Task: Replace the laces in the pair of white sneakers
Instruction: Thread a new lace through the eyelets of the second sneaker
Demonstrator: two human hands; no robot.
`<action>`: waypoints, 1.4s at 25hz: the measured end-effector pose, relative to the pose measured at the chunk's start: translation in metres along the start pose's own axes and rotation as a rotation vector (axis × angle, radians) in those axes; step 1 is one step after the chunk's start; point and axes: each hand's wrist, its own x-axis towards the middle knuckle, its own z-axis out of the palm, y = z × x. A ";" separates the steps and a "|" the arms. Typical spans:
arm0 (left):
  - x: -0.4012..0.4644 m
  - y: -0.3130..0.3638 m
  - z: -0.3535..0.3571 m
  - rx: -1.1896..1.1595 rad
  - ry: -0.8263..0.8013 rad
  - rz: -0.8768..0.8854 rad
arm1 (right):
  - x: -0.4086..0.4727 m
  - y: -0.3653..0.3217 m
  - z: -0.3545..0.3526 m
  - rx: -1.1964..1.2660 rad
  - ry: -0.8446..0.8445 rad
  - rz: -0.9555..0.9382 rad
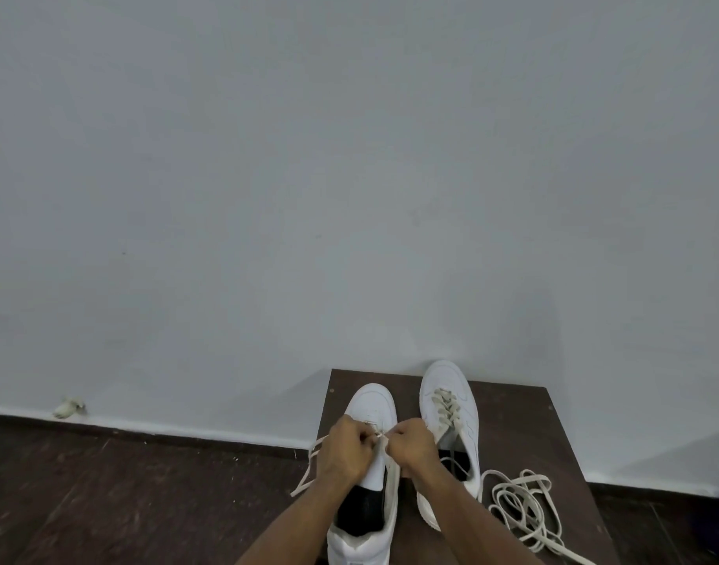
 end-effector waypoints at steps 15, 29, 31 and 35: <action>0.006 0.002 0.003 0.169 -0.063 0.010 | 0.009 0.003 0.001 0.113 -0.045 0.071; -0.002 0.002 0.004 0.301 0.071 0.093 | 0.014 0.002 0.002 0.177 -0.104 0.087; -0.003 0.001 0.004 0.280 0.085 0.074 | 0.011 0.001 0.002 0.116 -0.070 0.054; -0.004 0.003 0.008 0.245 0.091 0.025 | 0.003 0.001 0.003 -0.160 0.003 -0.063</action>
